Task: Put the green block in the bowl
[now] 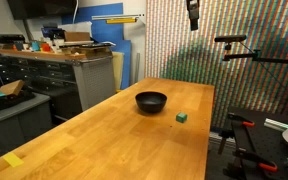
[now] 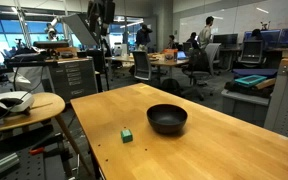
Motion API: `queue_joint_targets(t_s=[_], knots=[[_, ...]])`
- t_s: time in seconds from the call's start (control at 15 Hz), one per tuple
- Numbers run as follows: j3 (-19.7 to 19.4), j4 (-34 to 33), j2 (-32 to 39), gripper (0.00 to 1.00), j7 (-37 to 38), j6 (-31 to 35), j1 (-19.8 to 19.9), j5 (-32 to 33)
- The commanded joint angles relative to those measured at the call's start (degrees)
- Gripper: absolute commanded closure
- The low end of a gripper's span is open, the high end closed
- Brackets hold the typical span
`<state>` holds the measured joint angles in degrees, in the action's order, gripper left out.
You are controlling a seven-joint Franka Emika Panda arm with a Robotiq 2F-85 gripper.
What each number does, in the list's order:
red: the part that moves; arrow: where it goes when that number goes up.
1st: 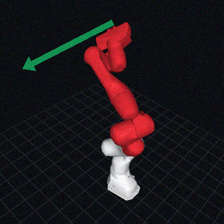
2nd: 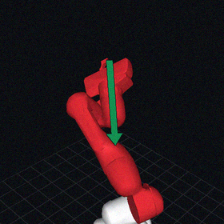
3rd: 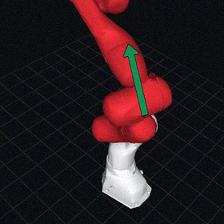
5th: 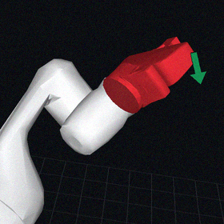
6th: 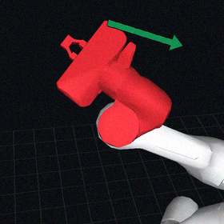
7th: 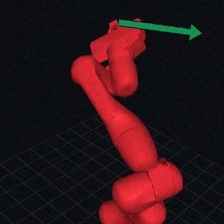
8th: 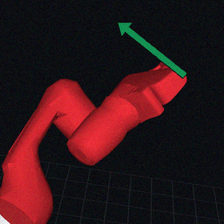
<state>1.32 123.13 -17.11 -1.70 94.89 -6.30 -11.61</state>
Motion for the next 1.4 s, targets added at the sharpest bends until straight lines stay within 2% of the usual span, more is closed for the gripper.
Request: queue_joint_targets(t_s=[0.0, 1.07, 1.33], knots=[[0.7, -0.2, 0.0, 0.00, -0.2, -0.1, 0.8, -0.2], [0.7, -0.5, -0.1, 0.00, -0.2, -0.1, 0.8, -0.2], [0.5, 1.8, -0.5, 0.00, -2.8, 1.6, 0.8, 0.3]])
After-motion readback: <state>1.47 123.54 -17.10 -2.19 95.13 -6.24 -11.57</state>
